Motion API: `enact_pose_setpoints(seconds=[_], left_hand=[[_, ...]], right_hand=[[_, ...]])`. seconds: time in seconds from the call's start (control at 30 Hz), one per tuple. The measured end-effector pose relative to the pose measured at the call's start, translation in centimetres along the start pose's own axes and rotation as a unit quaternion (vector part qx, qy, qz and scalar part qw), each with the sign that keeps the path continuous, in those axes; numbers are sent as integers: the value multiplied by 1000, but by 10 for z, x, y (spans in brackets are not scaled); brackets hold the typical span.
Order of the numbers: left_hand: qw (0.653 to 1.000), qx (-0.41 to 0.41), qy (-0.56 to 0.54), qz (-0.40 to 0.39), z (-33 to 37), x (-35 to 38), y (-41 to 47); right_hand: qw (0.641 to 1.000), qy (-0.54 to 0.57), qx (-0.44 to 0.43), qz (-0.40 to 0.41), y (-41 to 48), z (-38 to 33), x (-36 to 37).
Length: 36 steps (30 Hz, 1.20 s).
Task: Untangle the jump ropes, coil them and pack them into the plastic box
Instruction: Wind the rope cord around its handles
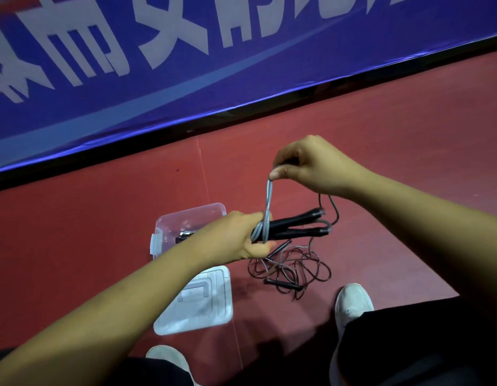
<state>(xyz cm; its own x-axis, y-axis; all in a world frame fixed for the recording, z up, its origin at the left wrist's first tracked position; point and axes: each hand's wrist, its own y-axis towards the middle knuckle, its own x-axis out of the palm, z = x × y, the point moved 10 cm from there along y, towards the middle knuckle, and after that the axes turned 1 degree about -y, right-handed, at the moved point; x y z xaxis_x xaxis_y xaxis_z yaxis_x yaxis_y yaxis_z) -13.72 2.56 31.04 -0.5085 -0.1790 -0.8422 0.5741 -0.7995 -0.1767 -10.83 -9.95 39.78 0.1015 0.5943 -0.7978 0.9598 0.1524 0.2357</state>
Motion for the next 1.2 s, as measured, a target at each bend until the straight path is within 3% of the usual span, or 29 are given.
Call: enact_pose_setpoints(seconds=[0.07,0.2,0.33,0.47,0.73,0.87,0.97,1.03,1.1,1.2], left_hand=[[998,20,-49,19,8,-9,-3],[982,33,-153,102,17,-44,-12],[940,11,-270,208,-7,-76,-19],[894,24,-395,209,-18,-84,-15],[898,-45,-383,211,-52,-92,-15],[905,-97,-316,266,-76,-102,-16],[919,-134,-238,285,-93,-108,-20],[942,-157,-94,282,-94,-111,-23],[941,-175,98,272,-83,-109,-24],[933,-192,193,234,-71,-93,-17]], right_hand=[[999,22,23,-14,-1,11,4],[972,209,76,-80,-10,29,22],[952,233,121,-157,-23,39,46],[929,289,142,-181,-27,36,58],[945,247,100,-188,-29,17,51],[949,223,98,-200,-29,14,51],[968,142,69,-197,-29,8,51],[980,93,27,-172,-26,-4,46],[988,64,-18,-138,-23,-21,40],[990,19,-88,-108,-21,-51,35]])
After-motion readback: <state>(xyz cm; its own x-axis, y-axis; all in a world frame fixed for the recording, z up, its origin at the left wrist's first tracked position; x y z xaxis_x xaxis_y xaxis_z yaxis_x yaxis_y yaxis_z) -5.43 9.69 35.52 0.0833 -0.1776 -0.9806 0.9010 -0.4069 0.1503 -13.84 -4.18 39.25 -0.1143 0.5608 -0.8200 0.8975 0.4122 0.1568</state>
